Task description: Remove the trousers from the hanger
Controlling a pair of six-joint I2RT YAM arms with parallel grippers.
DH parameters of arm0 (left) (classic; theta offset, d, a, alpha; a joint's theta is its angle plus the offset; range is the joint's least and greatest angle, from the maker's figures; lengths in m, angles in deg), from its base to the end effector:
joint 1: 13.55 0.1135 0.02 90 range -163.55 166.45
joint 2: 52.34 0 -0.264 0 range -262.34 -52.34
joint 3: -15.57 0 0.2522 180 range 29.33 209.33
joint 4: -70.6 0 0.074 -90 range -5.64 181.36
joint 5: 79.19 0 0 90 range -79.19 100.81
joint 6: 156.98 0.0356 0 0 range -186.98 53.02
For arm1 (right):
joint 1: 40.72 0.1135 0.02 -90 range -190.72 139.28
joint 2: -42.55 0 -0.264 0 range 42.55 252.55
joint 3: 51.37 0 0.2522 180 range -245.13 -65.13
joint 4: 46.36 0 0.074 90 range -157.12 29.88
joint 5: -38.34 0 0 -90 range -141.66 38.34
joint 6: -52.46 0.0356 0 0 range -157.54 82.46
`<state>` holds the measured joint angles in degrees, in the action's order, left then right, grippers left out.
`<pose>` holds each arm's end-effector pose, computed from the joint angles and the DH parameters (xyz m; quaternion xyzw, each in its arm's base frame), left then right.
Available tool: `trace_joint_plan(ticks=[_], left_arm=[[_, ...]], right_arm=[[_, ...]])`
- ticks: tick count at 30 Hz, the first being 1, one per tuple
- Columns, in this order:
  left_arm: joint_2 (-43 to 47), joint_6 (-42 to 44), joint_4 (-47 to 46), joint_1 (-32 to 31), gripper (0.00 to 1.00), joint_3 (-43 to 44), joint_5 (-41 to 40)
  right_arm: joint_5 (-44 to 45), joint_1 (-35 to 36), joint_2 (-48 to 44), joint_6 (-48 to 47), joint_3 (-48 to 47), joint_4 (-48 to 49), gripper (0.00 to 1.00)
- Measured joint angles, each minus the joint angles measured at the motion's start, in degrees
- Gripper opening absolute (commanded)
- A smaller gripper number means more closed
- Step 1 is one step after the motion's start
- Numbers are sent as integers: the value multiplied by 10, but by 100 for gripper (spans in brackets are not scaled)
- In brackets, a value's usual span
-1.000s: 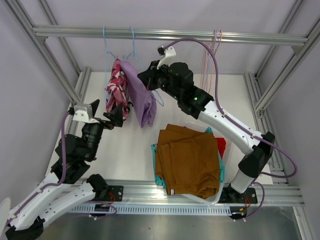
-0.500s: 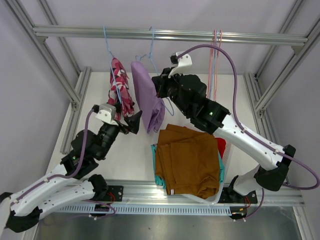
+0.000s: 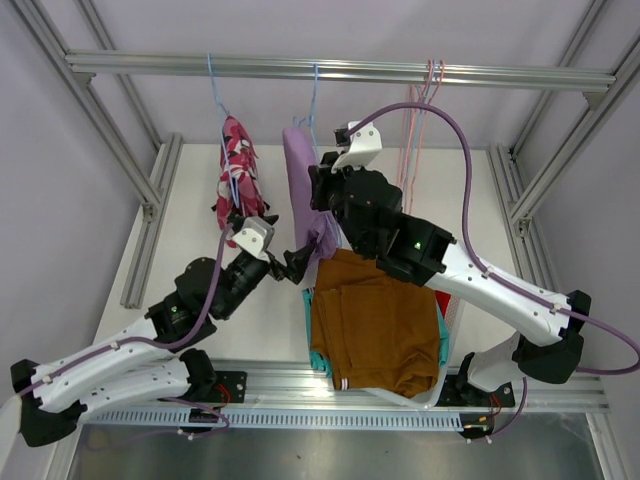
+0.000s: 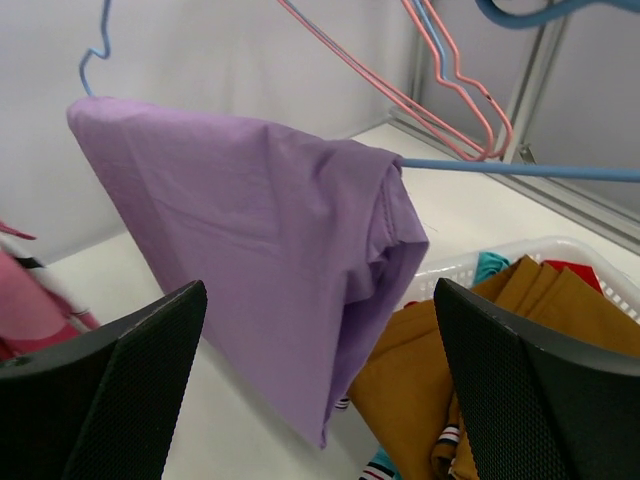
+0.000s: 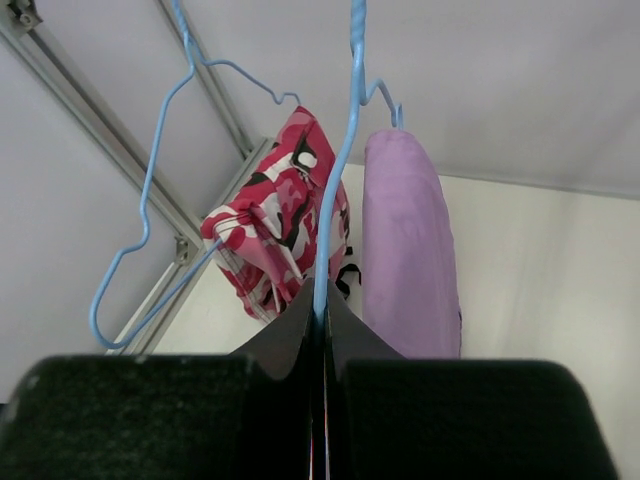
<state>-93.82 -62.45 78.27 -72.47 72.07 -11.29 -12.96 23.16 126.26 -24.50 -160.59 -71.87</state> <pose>0.1002 -0.1403 0.3674 0.2184 0.6269 -0.2243 0.7134 0.1611 0.2779 0.4845 -0.0748 0.7031 0.2315 0.6681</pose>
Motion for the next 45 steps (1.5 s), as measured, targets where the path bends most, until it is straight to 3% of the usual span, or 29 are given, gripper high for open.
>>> trace_joint_plan(ticks=[12,23,45], left_arm=[[-54,0,-24,-4,99,-2,28],[-161,21,-28,-2,100,8,-51],[-141,35,-39,24,100,9,-62]], right_arm=[[29,10,0,0,1,2,0],[22,14,0,4,29,11,0],[19,16,-28,3,66,22,0]])
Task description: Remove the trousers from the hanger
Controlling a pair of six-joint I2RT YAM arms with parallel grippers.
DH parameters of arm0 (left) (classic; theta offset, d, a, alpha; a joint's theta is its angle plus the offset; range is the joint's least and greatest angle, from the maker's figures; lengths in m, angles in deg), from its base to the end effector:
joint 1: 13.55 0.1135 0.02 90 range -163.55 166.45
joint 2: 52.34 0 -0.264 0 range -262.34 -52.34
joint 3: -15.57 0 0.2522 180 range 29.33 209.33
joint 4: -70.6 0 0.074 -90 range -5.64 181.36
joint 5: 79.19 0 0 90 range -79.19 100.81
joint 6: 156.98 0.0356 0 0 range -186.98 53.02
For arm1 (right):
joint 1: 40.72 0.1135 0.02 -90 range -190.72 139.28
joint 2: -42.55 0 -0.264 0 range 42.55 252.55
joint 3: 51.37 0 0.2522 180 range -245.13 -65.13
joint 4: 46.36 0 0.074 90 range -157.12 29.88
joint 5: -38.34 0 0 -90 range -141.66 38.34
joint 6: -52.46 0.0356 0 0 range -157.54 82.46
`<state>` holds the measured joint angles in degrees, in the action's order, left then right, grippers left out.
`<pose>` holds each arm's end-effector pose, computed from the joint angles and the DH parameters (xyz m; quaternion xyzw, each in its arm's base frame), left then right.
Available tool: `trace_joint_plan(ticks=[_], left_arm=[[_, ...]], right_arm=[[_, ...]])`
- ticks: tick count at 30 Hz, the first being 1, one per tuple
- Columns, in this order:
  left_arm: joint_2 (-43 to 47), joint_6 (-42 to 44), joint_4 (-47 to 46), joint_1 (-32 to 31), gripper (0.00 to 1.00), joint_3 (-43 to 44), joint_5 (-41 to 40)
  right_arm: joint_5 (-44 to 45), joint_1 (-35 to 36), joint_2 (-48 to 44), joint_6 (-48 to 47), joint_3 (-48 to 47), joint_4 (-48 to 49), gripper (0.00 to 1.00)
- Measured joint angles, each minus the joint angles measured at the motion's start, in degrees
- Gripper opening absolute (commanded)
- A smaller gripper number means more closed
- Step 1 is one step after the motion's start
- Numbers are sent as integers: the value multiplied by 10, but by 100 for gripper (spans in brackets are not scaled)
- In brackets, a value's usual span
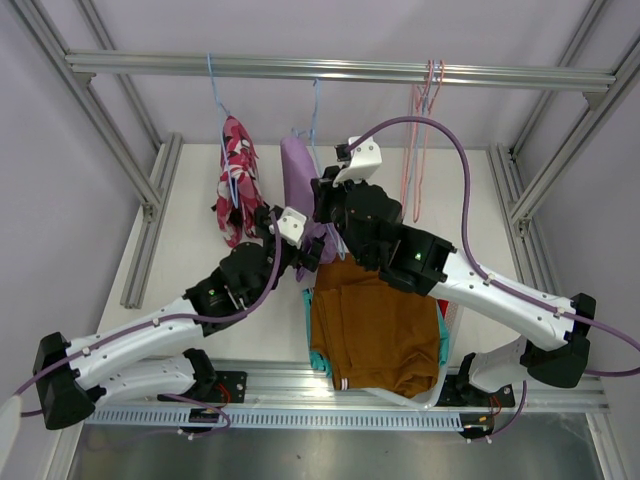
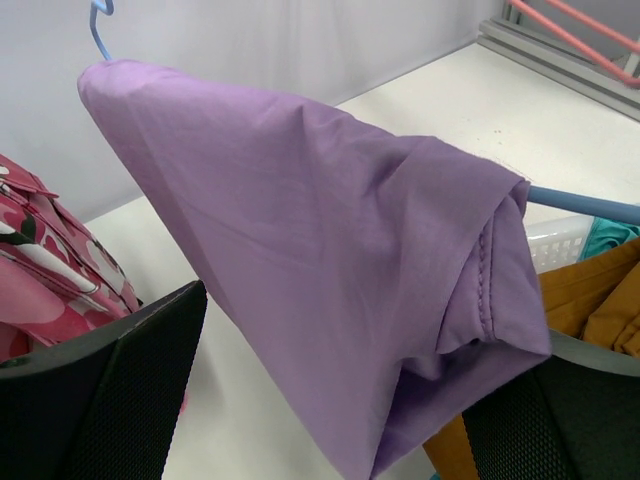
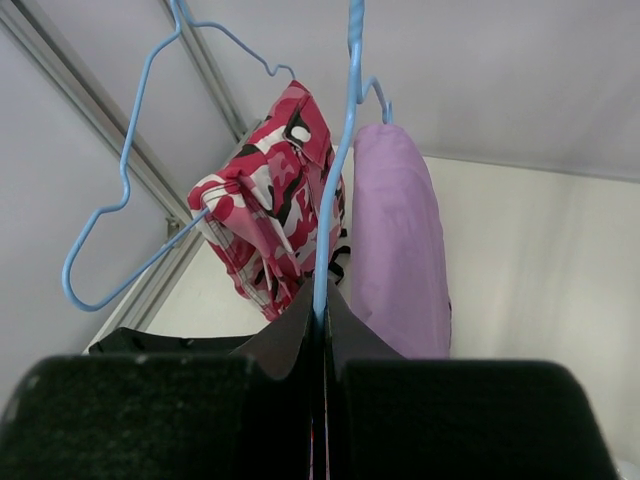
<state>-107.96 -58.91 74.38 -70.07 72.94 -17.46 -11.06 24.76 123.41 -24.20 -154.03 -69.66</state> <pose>0.1400 -0.1811 0.3354 0.2294 0.6804 -0.1161 0.6862 0.1511 0.2754 0.4652 -0.0778 0.7099 0.2235 0.6634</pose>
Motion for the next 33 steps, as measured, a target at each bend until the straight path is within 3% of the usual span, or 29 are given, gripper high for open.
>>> trace_joint_plan(ticks=[33], left_arm=[[13,14,35,20,99,19,-31]], right_arm=[[-11,-9,-34,10,37,-5,0]])
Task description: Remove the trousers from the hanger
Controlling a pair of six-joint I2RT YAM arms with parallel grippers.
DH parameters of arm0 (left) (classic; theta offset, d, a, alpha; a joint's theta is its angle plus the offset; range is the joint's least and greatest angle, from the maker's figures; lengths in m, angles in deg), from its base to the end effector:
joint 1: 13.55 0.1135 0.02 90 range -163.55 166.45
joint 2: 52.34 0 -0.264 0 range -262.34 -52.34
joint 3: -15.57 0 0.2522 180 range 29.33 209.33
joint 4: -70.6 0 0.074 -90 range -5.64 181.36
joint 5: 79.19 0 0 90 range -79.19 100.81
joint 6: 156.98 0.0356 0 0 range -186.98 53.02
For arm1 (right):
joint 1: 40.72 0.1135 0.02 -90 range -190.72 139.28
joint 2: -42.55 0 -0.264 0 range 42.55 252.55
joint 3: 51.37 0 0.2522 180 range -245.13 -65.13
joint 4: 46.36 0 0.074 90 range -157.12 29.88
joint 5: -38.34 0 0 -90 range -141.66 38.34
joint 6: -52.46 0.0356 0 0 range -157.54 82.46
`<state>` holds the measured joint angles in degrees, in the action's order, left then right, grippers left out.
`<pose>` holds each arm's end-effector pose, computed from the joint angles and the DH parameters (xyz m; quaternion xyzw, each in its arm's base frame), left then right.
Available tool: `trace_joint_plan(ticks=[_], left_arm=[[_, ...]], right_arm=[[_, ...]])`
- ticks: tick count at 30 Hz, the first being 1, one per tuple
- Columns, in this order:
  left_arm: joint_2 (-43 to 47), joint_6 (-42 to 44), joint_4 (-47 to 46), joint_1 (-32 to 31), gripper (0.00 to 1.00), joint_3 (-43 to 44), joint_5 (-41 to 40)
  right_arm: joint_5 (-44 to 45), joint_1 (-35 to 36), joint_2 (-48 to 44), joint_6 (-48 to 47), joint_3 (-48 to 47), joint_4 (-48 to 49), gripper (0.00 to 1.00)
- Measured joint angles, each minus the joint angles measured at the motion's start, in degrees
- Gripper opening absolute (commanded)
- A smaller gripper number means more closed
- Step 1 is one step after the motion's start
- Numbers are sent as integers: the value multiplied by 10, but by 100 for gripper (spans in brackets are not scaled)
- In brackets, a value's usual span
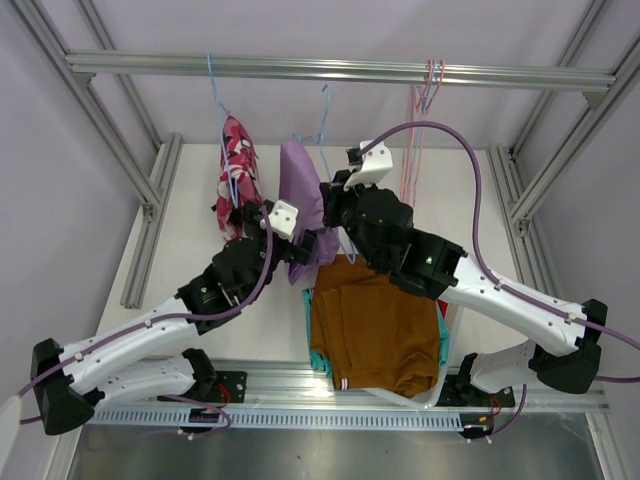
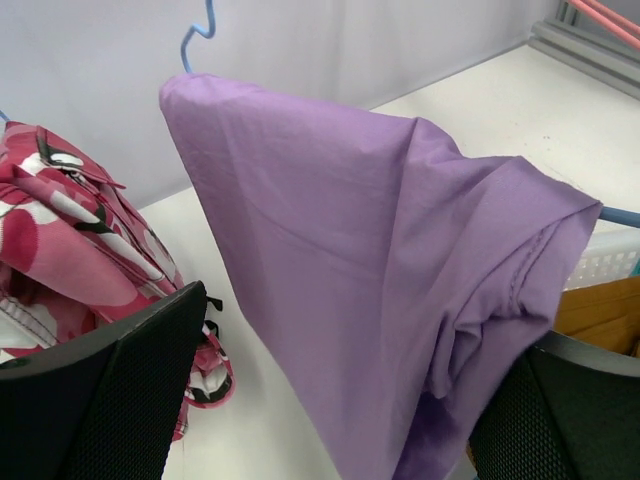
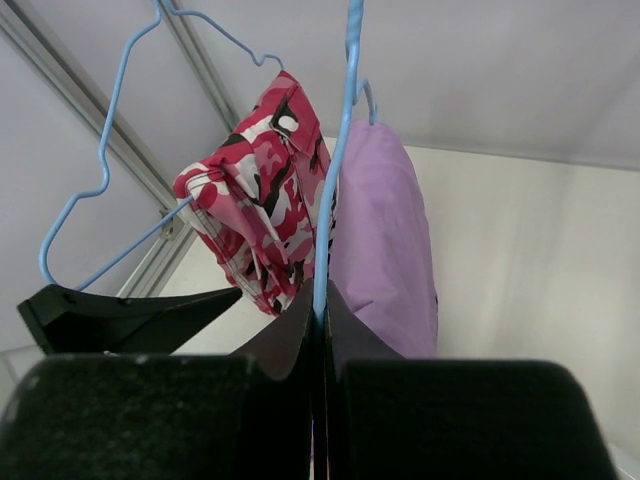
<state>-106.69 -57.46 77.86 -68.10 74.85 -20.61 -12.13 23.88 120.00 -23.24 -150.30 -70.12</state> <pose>0.1437 -0.1698 0.3455 0.2094 0.6881 -0.0749 0.6907 0.1486 0.2601 0.4595 -0.0763 0.7138 0.2261 0.6585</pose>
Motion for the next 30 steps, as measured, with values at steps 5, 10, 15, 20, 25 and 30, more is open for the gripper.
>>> trace_joint_plan(ticks=[5,10,15,20,25,30], left_arm=[[19,0,2,0,99,0,3],[10,0,2,1,99,0,3],[-25,-7,-4,1,99,1,5],[-84,-19,-7,1,100,21,6],[-96,-20,-15,3,90,29,0],[-103,-18,-24,3,43,31,-3]], right_arm=[[-7,-10,-2,8,3,-5,0],[-19,-13,-2,18,10,-7,0],[-36,-14,-2,27,10,-8,0],[-46,-14,-2,35,10,-9,0],[-52,-14,-2,40,10,-14,0],[-56,-14,-2,43,10,-16,0]])
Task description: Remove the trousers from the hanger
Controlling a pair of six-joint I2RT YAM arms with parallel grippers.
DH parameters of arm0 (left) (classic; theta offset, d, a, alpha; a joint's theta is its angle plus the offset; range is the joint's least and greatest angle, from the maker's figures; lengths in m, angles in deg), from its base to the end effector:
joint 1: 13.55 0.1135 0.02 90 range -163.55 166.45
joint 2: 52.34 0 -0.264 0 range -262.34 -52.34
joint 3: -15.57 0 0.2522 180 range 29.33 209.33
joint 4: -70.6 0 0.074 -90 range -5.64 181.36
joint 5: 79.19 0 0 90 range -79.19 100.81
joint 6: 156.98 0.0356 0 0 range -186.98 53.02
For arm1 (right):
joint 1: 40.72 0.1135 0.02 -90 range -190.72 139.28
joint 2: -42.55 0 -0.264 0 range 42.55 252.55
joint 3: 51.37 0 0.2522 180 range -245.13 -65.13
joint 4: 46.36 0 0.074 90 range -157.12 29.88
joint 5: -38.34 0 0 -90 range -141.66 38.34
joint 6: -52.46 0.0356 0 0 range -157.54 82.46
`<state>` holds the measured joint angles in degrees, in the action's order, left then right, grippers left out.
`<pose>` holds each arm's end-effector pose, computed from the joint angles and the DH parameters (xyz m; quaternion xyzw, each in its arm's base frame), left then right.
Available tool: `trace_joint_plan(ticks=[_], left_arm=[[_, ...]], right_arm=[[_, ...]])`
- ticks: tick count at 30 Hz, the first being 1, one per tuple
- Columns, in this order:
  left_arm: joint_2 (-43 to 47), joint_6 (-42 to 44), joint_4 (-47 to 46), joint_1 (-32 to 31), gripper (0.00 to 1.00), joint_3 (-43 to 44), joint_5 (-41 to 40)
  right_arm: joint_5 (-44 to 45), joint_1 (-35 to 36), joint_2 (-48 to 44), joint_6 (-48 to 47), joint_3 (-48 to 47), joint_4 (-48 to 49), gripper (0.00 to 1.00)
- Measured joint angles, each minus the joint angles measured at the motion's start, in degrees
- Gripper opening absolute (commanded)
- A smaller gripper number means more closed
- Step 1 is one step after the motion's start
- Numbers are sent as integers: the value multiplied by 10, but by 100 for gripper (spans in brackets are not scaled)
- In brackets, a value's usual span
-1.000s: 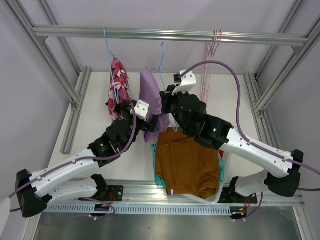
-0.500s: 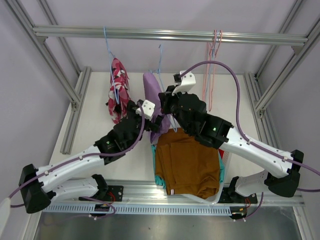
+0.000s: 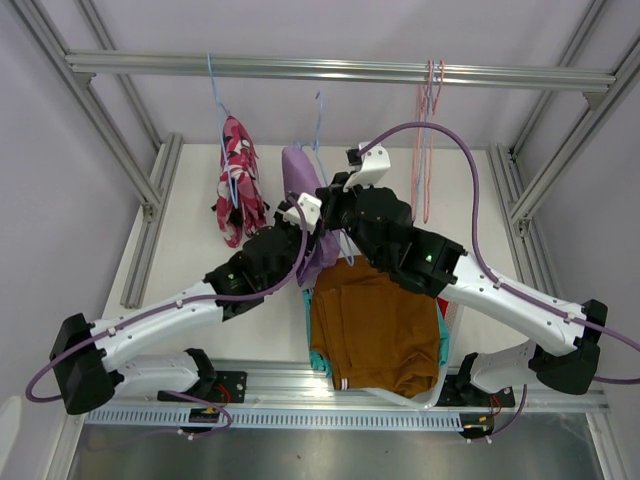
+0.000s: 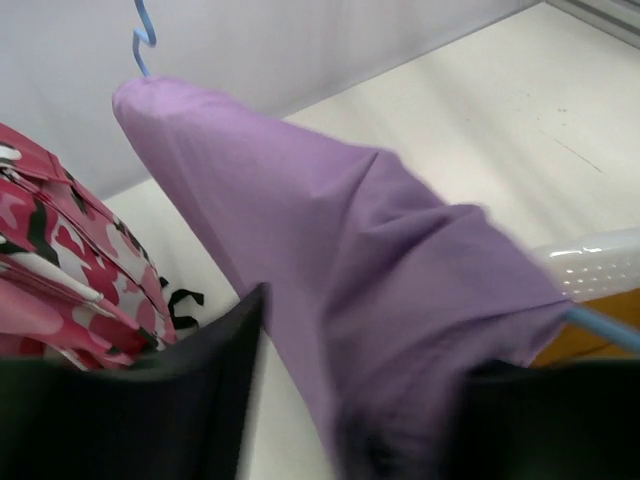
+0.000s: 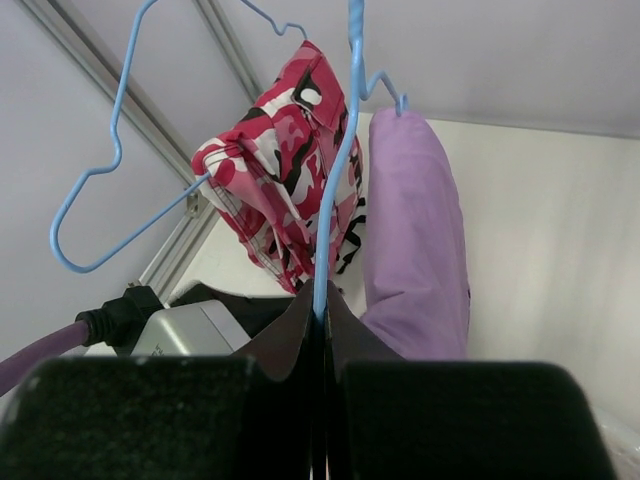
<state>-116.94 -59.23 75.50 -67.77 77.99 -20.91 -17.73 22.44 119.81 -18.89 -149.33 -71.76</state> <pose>0.1685 -0.2018 0.3295 0.2160 0.7112 -0.0631 0.6660 0.1536 0.2595 0.4517 -0.0835 0.7260 0.2621 0.6303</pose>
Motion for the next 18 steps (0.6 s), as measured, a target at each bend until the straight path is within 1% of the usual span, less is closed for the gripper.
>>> trace_joint_plan(ticks=[2,3,5,6,7,13,14,17,18], left_arm=[[-9,2,-2,0,33,6,-5],[-14,2,-6,0,22,10,-8],[-23,2,-14,0,12,13,-14],[-28,3,-21,0,3,14,-17],[-32,2,-28,0,1,14,-20],[-50,2,-53,-2,1,21,-24],[-52,2,-53,-3,3,23,-24],[-53,-6,-47,-3,36,26,-21],[-53,-11,-45,-3,36,27,-19]], right_arm=[[-1,0,0,2,0,-3,0],[0,0,0,3,0,-5,0],[1,-1,-2,5,0,-7,0],[1,-2,-4,6,0,-9,0],[1,-2,-6,8,0,-11,0],[-1,-5,-24,20,11,-15,0],[-2,-5,-28,23,14,-15,0],[-6,-5,-37,26,19,-16,0],[-8,-5,-39,26,20,-16,0]])
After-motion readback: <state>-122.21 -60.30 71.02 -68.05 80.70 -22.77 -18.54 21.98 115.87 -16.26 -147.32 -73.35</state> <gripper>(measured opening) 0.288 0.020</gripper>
